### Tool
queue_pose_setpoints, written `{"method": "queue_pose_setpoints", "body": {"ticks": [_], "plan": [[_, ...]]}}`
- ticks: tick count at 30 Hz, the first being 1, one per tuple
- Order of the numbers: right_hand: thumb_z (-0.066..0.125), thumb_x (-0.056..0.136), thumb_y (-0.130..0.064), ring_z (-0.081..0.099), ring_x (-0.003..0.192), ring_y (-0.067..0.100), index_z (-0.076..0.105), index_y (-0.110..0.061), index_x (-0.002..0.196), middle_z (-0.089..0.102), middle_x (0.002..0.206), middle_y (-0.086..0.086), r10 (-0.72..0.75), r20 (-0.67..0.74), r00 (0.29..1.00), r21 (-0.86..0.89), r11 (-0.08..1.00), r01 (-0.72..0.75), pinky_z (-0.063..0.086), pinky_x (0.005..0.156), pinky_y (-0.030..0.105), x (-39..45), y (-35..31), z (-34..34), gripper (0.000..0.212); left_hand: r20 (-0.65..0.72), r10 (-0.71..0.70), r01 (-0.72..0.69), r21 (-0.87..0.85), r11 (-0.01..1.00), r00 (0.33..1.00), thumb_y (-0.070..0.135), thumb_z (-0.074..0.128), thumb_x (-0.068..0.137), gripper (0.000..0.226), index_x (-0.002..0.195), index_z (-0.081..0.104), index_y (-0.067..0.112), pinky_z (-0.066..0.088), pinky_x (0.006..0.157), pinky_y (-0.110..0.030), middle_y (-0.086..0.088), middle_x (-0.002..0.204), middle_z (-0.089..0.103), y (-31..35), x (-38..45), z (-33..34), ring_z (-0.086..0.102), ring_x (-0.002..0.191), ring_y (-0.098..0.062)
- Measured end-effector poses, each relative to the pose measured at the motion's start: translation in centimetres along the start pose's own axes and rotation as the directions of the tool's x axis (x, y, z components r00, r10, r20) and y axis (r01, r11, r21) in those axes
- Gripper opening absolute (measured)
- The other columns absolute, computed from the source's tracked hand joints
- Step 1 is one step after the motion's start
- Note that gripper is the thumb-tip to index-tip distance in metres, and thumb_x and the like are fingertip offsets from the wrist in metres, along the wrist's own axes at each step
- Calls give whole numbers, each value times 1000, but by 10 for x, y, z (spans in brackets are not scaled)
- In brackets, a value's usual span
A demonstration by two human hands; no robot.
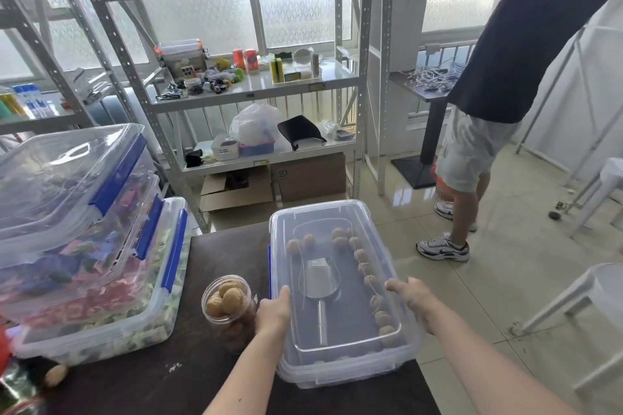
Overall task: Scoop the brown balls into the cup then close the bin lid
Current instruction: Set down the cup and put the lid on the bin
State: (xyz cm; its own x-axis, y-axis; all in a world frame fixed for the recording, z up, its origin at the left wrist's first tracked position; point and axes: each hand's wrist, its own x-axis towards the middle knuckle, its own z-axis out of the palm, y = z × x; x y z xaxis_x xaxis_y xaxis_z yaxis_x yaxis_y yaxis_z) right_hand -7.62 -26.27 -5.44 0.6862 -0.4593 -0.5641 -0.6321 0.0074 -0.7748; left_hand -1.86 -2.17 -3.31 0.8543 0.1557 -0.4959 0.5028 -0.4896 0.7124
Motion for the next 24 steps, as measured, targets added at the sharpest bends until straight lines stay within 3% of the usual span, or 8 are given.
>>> {"method": "queue_pose_setpoints", "body": {"ticks": [2,4,6,10,17,24], "plan": [[71,62,-37,64,100,35,56,-2,112,64,113,20,-22,-35,999,-55,998,20,54,84,43,-3,-7,-1,62,-17,16,-16,45,999,1000,42,43,93,67,135,34,-10,33,105,-38,-23,143,41,1,-3,-2,40,132,-36],[68,45,-44,65,92,34,62,-6,96,66,105,17,-58,-105,993,-147,988,42,57,82,45,0,-9,-1,63,-42,37,-31,119,992,998,47,42,91,66,129,42,-7,40,99,-40,-21,135,50,-1,-4,-3,48,123,-37],[64,40,-47,66,87,33,67,-8,88,68,100,16,-99,-142,985,-213,975,68,58,80,44,5,-9,2,62,-75,48,-35,170,985,996,51,45,88,63,121,48,-3,47,91,-42,-19,126,56,0,-5,-5,55,112,-36],[67,64,-37,65,90,32,64,-8,102,70,100,14,-111,-145,983,-173,981,85,54,82,41,-12,-15,8,47,-179,112,-68,233,970,977,46,56,83,55,116,52,2,49,91,-43,-17,123,51,4,-6,-6,54,109,-35],[60,83,-32,63,99,32,61,-8,113,68,110,14,-164,-134,977,-228,965,131,51,90,41,-18,-14,8,38,-173,128,-98,171,980,977,35,52,88,54,129,43,0,44,95,-42,-19,131,53,5,-6,3,52,118,-38],[47,93,-33,56,116,34,52,-7,129,61,128,16,-199,-145,969,-411,903,124,45,97,39,-21,-16,13,45,-178,174,-133,223,966,968,30,48,90,34,110,54,3,44,89,-39,-18,117,63,6,-7,5,57,109,-38]]}}
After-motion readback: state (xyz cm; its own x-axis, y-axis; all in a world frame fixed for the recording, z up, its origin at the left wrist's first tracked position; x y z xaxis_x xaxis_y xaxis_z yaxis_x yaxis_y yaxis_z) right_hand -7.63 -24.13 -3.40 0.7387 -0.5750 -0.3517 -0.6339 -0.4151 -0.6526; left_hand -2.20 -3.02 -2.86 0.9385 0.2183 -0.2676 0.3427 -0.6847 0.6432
